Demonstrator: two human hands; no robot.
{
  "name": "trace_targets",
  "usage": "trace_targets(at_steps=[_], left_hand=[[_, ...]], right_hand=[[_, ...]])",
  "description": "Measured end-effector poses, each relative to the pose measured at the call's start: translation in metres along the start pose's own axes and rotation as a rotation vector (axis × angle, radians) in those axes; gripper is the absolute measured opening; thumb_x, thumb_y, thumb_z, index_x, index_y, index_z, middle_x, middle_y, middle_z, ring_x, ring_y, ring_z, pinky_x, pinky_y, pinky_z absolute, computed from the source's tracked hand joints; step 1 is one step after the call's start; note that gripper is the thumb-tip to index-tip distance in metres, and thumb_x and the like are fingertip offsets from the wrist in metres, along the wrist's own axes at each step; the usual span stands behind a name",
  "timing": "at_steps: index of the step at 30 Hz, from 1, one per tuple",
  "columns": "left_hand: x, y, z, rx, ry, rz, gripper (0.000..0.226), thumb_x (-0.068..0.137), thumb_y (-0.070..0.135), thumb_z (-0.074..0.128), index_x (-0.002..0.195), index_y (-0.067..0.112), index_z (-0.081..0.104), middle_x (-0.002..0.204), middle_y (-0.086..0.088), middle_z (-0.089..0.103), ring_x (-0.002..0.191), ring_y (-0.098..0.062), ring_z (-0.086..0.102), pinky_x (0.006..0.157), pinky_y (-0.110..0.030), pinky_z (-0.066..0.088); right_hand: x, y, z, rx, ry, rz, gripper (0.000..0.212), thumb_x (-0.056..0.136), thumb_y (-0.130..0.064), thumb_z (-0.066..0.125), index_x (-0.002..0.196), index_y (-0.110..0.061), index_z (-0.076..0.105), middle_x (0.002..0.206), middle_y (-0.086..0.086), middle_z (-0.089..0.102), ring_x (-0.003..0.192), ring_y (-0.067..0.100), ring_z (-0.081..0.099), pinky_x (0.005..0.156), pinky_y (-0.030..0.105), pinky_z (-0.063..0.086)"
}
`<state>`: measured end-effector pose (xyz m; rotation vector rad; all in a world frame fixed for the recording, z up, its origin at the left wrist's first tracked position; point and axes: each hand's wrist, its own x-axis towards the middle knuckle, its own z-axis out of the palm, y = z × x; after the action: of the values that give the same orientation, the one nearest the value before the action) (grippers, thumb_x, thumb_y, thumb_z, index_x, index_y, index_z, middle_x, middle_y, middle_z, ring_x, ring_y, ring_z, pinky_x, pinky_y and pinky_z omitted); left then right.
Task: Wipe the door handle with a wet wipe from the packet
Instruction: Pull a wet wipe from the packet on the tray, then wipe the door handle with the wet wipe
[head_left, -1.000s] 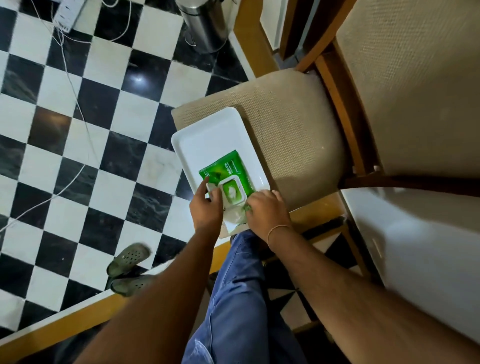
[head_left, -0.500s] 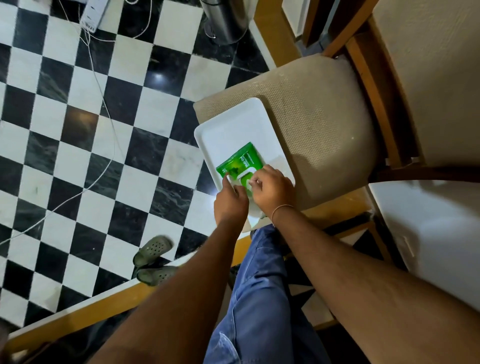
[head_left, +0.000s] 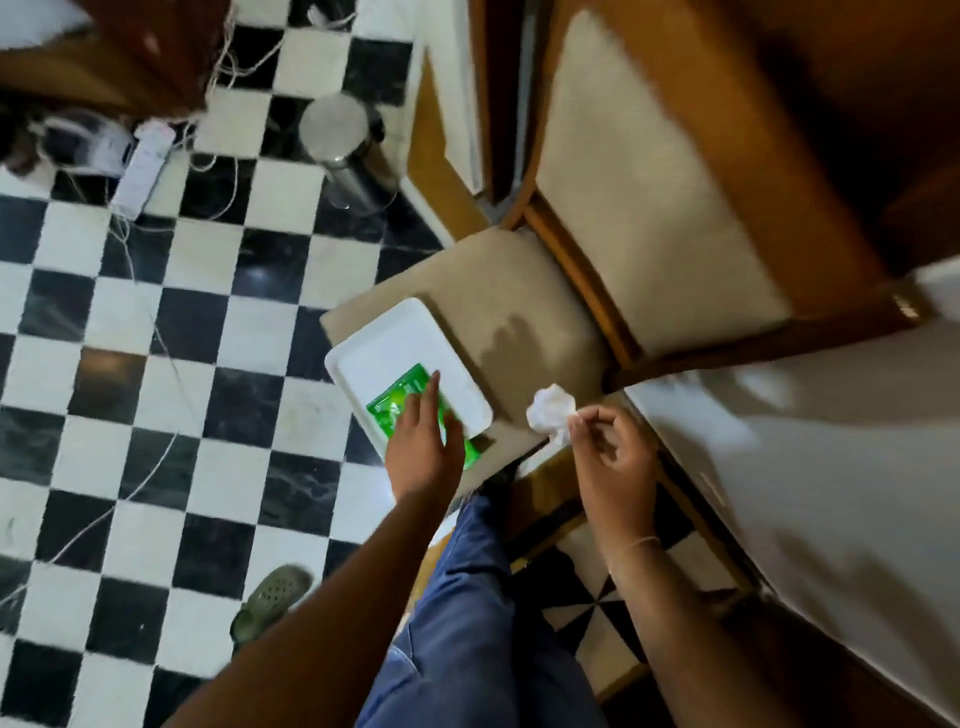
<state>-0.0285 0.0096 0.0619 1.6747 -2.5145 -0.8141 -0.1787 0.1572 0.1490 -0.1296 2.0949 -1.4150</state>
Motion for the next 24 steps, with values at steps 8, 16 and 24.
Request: trace_targets(at_steps=[8,16,24], left_hand=[[-0.103,0.232,-0.055,-0.557,-0.752,0.673,0.035,0.092,0.021,0.070,0.119,0.042,0.077,0.135,0.006,0.069,0.130,0.006,0.062,0.112,-0.019,0.048],[-0.213,0.378,-0.083,-0.588,-1.264,0.733,0.012,0.088,0.013,0.079,0.092,0.008,0.068,0.101,-0.030,0.078,0.091,-0.022,0.077,0.081,-0.038,0.063],[-0.377,0.430,-0.086,-0.243,-1.611,0.843,0.031,0.098,0.011,0.080,0.128,0.010,0.074,0.116,-0.017,0.085,0.110,-0.035,0.081,0.099,-0.051,0.066]], right_hand=[[-0.091,-0.061,-0.172,0.008,0.316,-0.008,0.023,0.096,-0.015,0.082,0.101,-0.036,0.073,0.103,-0.017,0.077,0.097,-0.001,0.073,0.075,0.001,0.055],[-0.217,-0.070,-0.319,0.015,0.820,-0.098,0.038,0.098,0.003,0.075,0.101,-0.035,0.072,0.103,-0.014,0.077,0.096,0.004,0.074,0.076,0.015,0.061],[-0.336,-0.055,-0.397,0.110,1.244,-0.072,0.032,0.099,0.000,0.074,0.090,-0.031,0.075,0.092,-0.010,0.081,0.089,0.006,0.077,0.077,0.021,0.062]])
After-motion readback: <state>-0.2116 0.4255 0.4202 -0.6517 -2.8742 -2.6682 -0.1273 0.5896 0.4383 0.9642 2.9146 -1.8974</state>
